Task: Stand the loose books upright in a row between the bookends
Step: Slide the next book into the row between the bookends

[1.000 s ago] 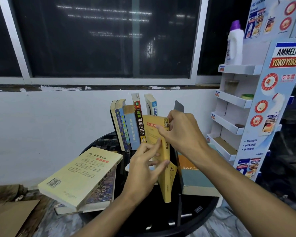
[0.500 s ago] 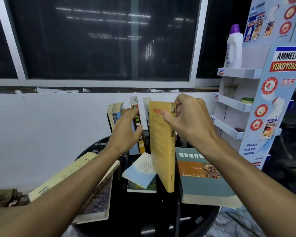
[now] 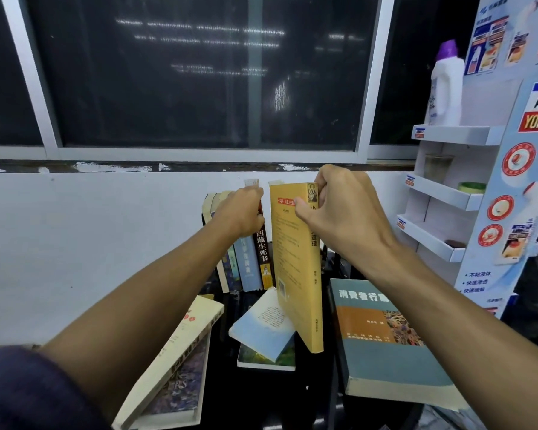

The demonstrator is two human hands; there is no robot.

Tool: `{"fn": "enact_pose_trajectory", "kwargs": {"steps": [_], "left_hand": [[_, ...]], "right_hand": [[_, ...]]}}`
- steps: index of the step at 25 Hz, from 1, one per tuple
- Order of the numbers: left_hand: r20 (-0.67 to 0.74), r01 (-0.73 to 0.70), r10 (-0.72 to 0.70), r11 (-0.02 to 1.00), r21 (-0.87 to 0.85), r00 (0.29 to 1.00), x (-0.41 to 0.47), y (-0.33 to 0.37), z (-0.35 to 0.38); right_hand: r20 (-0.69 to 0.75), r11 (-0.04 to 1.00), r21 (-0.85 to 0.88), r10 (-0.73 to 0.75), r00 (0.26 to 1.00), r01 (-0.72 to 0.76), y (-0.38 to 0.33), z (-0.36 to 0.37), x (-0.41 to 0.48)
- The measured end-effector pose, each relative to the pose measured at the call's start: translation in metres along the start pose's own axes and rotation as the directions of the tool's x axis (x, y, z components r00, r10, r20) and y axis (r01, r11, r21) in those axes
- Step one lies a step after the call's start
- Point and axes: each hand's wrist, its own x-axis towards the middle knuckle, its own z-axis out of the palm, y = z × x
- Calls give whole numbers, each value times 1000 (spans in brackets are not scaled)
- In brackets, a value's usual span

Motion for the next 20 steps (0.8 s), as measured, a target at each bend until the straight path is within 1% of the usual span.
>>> {"fn": "enact_pose_trajectory", "kwargs": {"steps": [3,8,12,20], "left_hand": [[-27,-1,0,999,-35,1000,-3,-3,3],[-65,-10,6,998,-69,998,-6,-13,4],[-76,-5,0,998,-61,997,-6,-19,6],[-120,-31,22,997,-77,993,-7,-22,11]], "right_hand": [[-7,1000,-4,-12,1000,12,2,8,6],[-7,1000,-20,9,1000,-9,1,28,20],[-1,999,-37,-25,1000,25,-5,36,33],[-56,994,-89,-61,997,56,-6,63,58]]}}
